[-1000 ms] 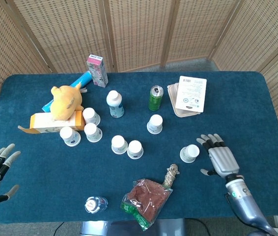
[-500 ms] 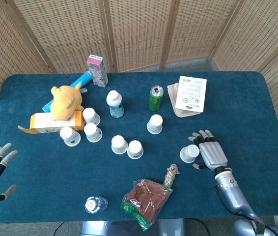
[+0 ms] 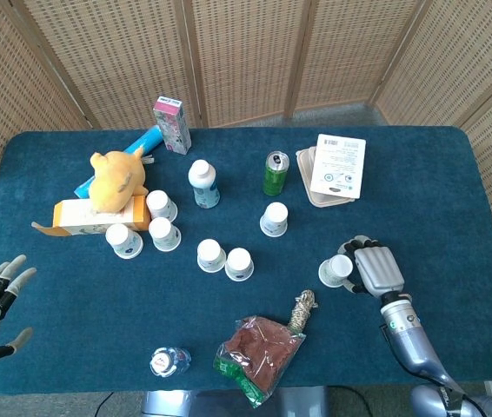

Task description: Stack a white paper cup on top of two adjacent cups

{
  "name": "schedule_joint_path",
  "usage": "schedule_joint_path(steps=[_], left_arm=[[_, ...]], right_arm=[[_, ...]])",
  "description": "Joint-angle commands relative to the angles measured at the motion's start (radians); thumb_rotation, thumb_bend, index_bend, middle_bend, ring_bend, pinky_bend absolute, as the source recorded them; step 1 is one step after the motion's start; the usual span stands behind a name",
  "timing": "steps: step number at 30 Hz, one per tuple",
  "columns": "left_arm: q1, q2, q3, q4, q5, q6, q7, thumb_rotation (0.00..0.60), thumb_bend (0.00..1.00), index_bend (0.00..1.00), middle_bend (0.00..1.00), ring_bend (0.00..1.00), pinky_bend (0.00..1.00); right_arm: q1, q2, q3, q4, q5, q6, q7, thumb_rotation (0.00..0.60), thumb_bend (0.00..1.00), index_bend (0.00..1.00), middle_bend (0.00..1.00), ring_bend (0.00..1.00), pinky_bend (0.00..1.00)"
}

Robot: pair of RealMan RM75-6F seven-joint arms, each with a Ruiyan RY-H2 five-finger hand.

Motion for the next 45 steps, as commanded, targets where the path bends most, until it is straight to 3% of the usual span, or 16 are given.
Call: schedule_joint_path(steps=[1,5,15,27,37,45], left_arm=[[0.002,-0.001,-0.001,-0.001,0.001,-0.002,0.002,0.6,0.31,0.07,0.0,0.0,0.0],[0.004,-0.002,-0.003,-0.001,0.004,-0.004,0.004,0.6,0.31,0.07,0.0,0.0,0.0],[0.007,0.001,-0.009,-0.003,-0.001,-0.013,-0.001,0.6,0.31,0.07,0.0,0.0,0.0],[0.01,0.005,-0.012,-0.005,0.006,-0.019,-0.008,0.6,0.31,0.07,0.0,0.0,0.0],[0.015,0.009,-0.009,-0.003,0.018,-0.02,-0.016,0.6,0.31,0.07,0.0,0.0,0.0],[0.011,0.016,-0.012,0.001,0.01,-0.029,-0.034,0.6,0.31,0.06,0.0,0.0,0.0]], right_arm=[[-0.001,-0.005,-0.004,0.006,-0.009,0.007,0.01,0.6,0.32,0.37,0.37,0.22,0.4],[0.0,-0.012,-0.007,0.014,-0.013,0.01,0.019,0.6,0.36,0.4,0.39,0.24,0.53],[-0.001,-0.002,-0.006,-0.011,-0.036,0.035,0.029,0.6,0.36,0.4,0.39,0.25,0.54],[0.031,0.079,0.057,-0.258,-0.086,0.097,-0.029,0.6,0.35,0.41,0.4,0.25,0.54],[0.17,0.034,0.159,-0.409,0.093,0.064,-0.281,0.6,0.35,0.41,0.4,0.25,0.54],[0.291,-0.018,0.201,-0.466,0.254,0.079,-0.466,0.6,0.35,0.4,0.4,0.25,0.54]])
